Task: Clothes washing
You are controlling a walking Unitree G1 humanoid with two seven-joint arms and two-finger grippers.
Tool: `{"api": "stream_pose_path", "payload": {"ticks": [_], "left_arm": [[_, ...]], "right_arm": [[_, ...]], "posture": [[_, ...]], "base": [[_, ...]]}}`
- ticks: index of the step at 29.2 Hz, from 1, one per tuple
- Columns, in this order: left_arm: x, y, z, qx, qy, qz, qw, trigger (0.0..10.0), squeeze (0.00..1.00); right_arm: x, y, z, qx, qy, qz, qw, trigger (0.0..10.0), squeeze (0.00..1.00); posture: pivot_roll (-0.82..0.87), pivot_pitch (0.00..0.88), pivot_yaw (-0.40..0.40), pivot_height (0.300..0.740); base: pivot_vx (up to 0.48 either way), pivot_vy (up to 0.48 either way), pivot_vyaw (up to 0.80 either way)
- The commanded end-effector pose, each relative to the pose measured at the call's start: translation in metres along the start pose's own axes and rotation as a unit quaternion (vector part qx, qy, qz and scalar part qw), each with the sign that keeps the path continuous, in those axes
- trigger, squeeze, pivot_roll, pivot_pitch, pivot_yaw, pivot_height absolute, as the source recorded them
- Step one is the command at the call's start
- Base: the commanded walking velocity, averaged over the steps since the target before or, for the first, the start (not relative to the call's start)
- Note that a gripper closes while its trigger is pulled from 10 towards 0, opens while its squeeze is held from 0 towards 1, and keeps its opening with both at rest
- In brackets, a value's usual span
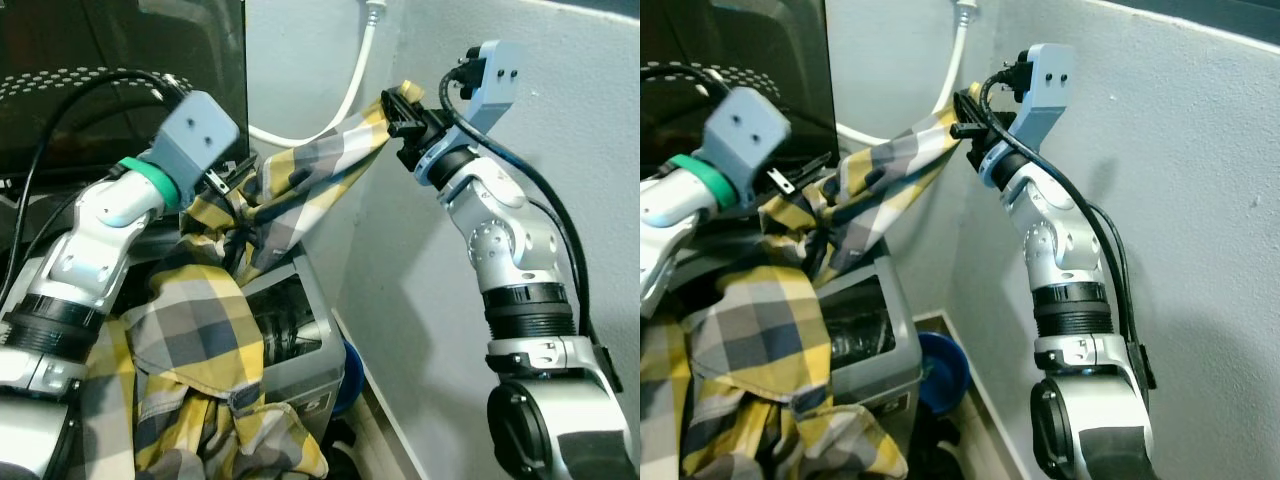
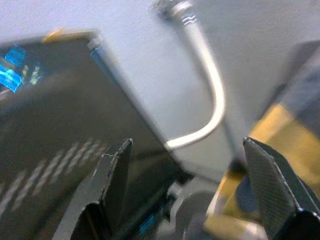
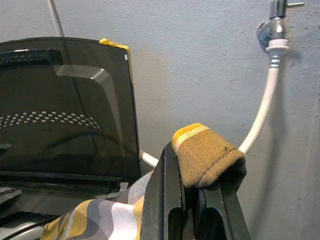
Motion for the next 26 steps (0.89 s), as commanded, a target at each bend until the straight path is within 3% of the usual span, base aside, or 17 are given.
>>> {"api": "stream_pose_path", "payload": {"ticks": [1, 3, 4, 7, 8, 11, 16, 19, 20, 21, 22, 24, 25, 26], "left_arm": [[0.012, 0.009, -0.007, 0.029, 0.031, 0.037, 0.998, 10.0, 0.00], [0.021, 0.022, -0.014, 0.050, 0.098, 0.090, 0.990, 10.0, 0.00], [0.021, 0.022, -0.014, 0.050, 0.098, 0.090, 0.990, 10.0, 0.00], [0.020, 0.048, -0.029, 0.090, 0.099, 0.092, 0.987, 10.0, 0.00], [0.020, 0.048, -0.029, 0.090, 0.099, 0.092, 0.987, 10.0, 0.00], [0.016, 0.072, -0.050, 0.148, 0.080, 0.086, 0.982, 10.0, 0.00], [0.014, 0.076, -0.049, 0.154, 0.073, 0.082, 0.982, 10.0, 0.00], [0.014, 0.074, -0.036, 0.141, 0.061, 0.088, 0.984, 10.0, 0.00], [0.014, 0.074, -0.036, 0.141, 0.061, 0.088, 0.984, 10.0, 0.00], [0.016, 0.073, -0.033, 0.139, 0.051, 0.095, 0.984, 10.0, 0.00], [0.016, 0.073, -0.033, 0.139, 0.051, 0.095, 0.984, 10.0, 0.00], [0.023, 0.074, -0.032, 0.145, 0.023, 0.109, 0.983, 10.0, 0.00], [0.023, 0.074, -0.032, 0.145, 0.023, 0.109, 0.983, 10.0, 0.00], [0.024, 0.075, -0.029, 0.143, 0.013, 0.109, 0.984, 10.0, 0.00]], "right_arm": [[0.000, 0.003, 0.002, -0.004, -0.005, 0.003, 1.000, 10.0, 0.00], [0.003, 0.003, 0.000, -0.002, -0.008, 0.008, 1.000, 10.0, 0.00], [0.003, 0.003, 0.000, -0.002, -0.008, 0.008, 1.000, 10.0, 0.00], [0.009, 0.004, -0.007, 0.013, -0.016, 0.025, 0.999, 10.0, 0.00], [0.009, 0.004, -0.007, 0.013, -0.016, 0.025, 0.999, 10.0, 0.00], [0.022, 0.007, -0.020, 0.040, -0.015, 0.054, 0.998, 10.0, 0.00], [0.031, 0.007, -0.026, 0.052, -0.021, 0.072, 0.996, 10.0, 0.00], [0.068, 0.002, -0.044, 0.086, -0.030, 0.142, 0.986, 10.0, 0.00], [0.068, 0.002, -0.044, 0.086, -0.030, 0.142, 0.986, 10.0, 0.00], [0.083, -0.007, -0.051, 0.099, -0.032, 0.161, 0.981, 10.0, 0.00], [0.083, -0.007, -0.051, 0.099, -0.032, 0.161, 0.981, 10.0, 0.00], [0.114, -0.025, -0.058, 0.113, -0.040, 0.201, 0.972, 10.0, 0.00], [0.114, -0.025, -0.058, 0.113, -0.040, 0.201, 0.972, 10.0, 0.00], [0.133, -0.035, -0.059, 0.117, -0.041, 0.220, 0.968, 10.0, 0.00]], "posture": [[0.03, 0.063, -0.013, 0.740], [0.04, 0.061, -0.014, 0.740], [0.04, 0.061, -0.014, 0.740], [0.05, 0.059, -0.016, 0.740], [0.05, 0.059, -0.016, 0.740], [0.05, 0.058, -0.023, 0.740], [0.06, 0.058, -0.025, 0.740], [0.04, 0.056, -0.025, 0.740], [0.04, 0.056, -0.025, 0.740], [0.04, 0.058, -0.024, 0.740], [0.04, 0.058, -0.024, 0.740], [0.03, 0.058, -0.026, 0.740], [0.03, 0.058, -0.026, 0.740], [0.03, 0.059, -0.033, 0.740]], "base": [[0.000, 0.000, 0.00], [0.000, 0.000, 0.00], [0.000, 0.000, 0.00], [0.000, 0.000, 0.00], [0.000, 0.000, 0.00], [0.000, 0.000, 0.00], [0.000, 0.000, 0.00], [0.000, 0.000, 0.00], [0.000, 0.000, 0.00], [0.000, 0.000, 0.00], [0.000, 0.000, 0.00], [0.000, 0.000, 0.00], [0.000, 0.000, 0.00], [0.000, 0.000, 0.00]]}}
Point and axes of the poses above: a point about 5 cm out from each wrist's last joint towards the gripper, its own y axis pointing back from the gripper into the wrist, its own z axis along the axis of the wrist's last joint, x = y × z, the point moved 4 cm from there along -y, pointing out of the wrist towards the gripper, and after that the axes turned 4 degrees about -y, right-handed, at the moved point
